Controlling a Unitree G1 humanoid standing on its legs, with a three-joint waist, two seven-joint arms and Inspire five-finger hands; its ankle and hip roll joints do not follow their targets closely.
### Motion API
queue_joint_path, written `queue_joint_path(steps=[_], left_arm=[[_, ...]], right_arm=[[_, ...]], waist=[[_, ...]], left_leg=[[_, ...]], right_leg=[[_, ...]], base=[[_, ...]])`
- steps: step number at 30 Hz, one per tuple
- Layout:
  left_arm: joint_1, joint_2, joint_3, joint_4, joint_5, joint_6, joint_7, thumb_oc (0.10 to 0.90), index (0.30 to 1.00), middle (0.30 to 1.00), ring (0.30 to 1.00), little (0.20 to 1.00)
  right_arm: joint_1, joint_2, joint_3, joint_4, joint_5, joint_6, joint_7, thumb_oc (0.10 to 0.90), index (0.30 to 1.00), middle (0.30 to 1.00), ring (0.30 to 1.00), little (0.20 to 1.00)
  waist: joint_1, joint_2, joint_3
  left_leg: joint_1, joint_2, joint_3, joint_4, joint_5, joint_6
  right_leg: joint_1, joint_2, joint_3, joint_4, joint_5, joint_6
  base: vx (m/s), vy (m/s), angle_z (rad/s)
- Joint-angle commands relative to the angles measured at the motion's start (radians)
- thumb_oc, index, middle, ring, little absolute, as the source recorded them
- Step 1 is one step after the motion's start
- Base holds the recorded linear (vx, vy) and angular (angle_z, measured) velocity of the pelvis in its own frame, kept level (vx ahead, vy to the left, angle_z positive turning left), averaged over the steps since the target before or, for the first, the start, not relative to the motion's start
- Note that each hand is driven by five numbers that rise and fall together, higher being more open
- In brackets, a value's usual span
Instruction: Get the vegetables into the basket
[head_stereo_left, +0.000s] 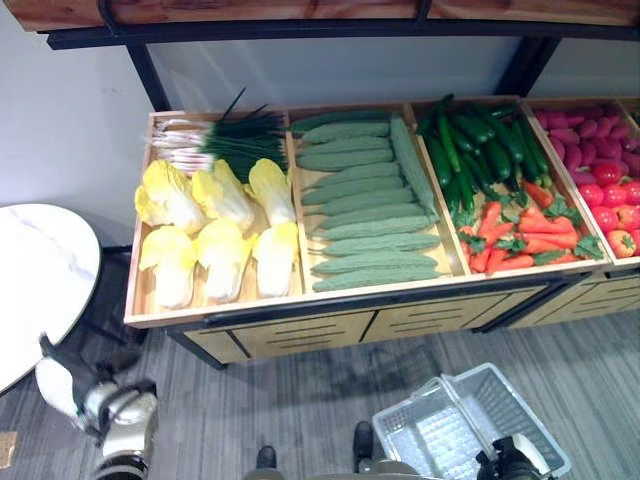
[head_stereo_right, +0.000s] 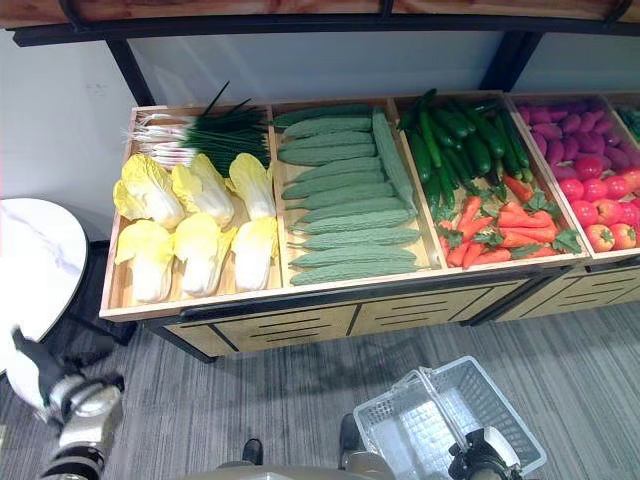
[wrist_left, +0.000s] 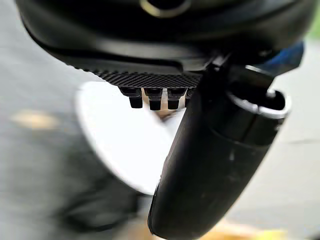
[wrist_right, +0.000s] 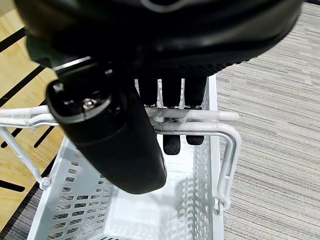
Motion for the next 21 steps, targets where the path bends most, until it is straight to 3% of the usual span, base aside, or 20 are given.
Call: queue_joint_path(steps=[1, 2, 7, 21], left_arm=[[-0.058, 0.055, -0.005, 0.009, 0.166, -0.071, 0.07, 0.9, 1.0, 1.0, 1.0, 1.0], [-0.065, 0.056, -0.025, -0.075, 0.21, -0.071, 0.043, 0.9, 1.0, 1.0, 1.0, 1.0], [-0.075, 0.051, -0.061, -0.124, 0.244, -0.077, 0.005, 0.9, 1.0, 1.0, 1.0, 1.0], [-0.171, 0.016, -0.133, -0.029, 0.186, -0.046, -0.044, 0.9, 1.0, 1.0, 1.0, 1.0]], right_arm=[[-0.023, -0.044, 0.028, 0.035, -0.018, -0.016, -0.057, 0.4, 0.3, 0.3, 0.3, 0.3], [-0.026, -0.041, 0.036, 0.03, -0.022, -0.018, -0.05, 0.4, 0.3, 0.3, 0.3, 0.3], [-0.037, -0.04, 0.046, 0.022, -0.028, -0.02, -0.049, 0.4, 0.3, 0.3, 0.3, 0.3], [-0.076, -0.042, 0.072, 0.007, -0.034, -0.013, -0.056, 0.4, 0.3, 0.3, 0.3, 0.3]], waist=[[-0.002, -0.045, -0.009], [-0.006, -0.047, -0.01], [-0.011, -0.047, -0.011], [-0.022, -0.067, 0.026]], left_leg=[[-0.056, -0.004, -0.028, -0.016, 0.012, -0.007], [-0.058, -0.003, -0.027, -0.016, 0.011, -0.008], [-0.06, -0.002, -0.022, -0.016, 0.01, -0.009], [-0.122, 0.016, -0.023, -0.016, 0.032, -0.014]], right_leg=[[0.034, -0.102, -0.004, 0.001, -0.045, 0.12], [0.033, -0.101, -0.002, 0.001, -0.045, 0.12], [0.028, -0.099, 0.004, 0.001, -0.044, 0.119], [-0.031, -0.089, 0.004, 0.001, -0.031, 0.119]], base=[[0.01, 0.005, 0.04], [0.0, 0.0, 0.0], [0.0, 0.004, -0.03], [-0.01, -0.003, 0.0]])
